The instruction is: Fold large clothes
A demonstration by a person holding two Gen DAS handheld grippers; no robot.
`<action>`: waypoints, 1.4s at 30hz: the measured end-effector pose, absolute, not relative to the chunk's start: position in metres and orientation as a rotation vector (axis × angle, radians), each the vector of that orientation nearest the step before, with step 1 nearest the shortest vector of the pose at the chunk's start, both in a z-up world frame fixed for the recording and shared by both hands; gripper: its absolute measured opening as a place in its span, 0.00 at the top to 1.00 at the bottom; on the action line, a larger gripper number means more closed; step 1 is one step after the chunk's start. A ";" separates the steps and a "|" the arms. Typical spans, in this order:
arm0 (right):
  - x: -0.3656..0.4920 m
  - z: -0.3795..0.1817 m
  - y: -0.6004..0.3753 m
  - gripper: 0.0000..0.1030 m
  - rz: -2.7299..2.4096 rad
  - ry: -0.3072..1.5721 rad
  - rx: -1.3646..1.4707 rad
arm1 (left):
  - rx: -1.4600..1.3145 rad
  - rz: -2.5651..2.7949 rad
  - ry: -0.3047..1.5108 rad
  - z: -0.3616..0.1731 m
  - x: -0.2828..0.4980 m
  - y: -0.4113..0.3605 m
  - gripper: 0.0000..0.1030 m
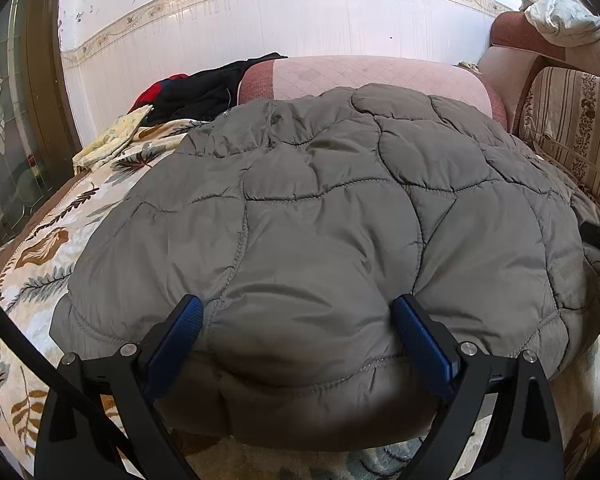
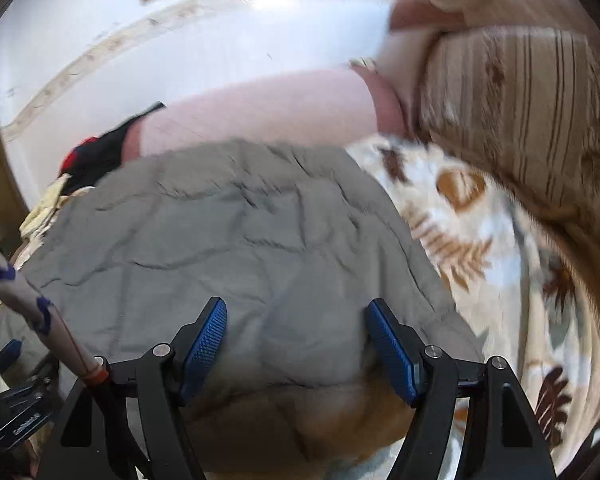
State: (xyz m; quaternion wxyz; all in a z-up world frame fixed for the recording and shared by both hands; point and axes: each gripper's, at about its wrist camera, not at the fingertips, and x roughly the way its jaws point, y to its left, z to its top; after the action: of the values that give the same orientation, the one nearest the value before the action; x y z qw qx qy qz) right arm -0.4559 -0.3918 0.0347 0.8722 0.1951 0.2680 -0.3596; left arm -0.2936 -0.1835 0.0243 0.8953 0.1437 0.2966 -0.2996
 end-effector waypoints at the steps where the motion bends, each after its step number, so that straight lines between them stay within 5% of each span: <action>1: -0.454 0.032 -0.394 0.25 -0.748 0.572 0.422 | 0.299 -0.621 0.614 0.024 -0.294 -0.184 0.06; 34: -0.457 0.049 -0.353 0.24 -0.664 0.503 0.281 | 0.260 -0.608 0.599 0.032 -0.305 -0.164 0.07; 42: -0.460 0.022 -0.339 0.22 -0.632 0.645 0.337 | 0.225 -0.568 0.692 0.025 -0.298 -0.141 0.07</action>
State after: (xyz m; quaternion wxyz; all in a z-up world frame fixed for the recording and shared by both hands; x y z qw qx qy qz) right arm -0.4603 -0.3395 0.0221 0.8863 0.1618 0.3100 -0.3037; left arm -0.2976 -0.1407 0.0254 0.8954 0.1088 0.3337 -0.2739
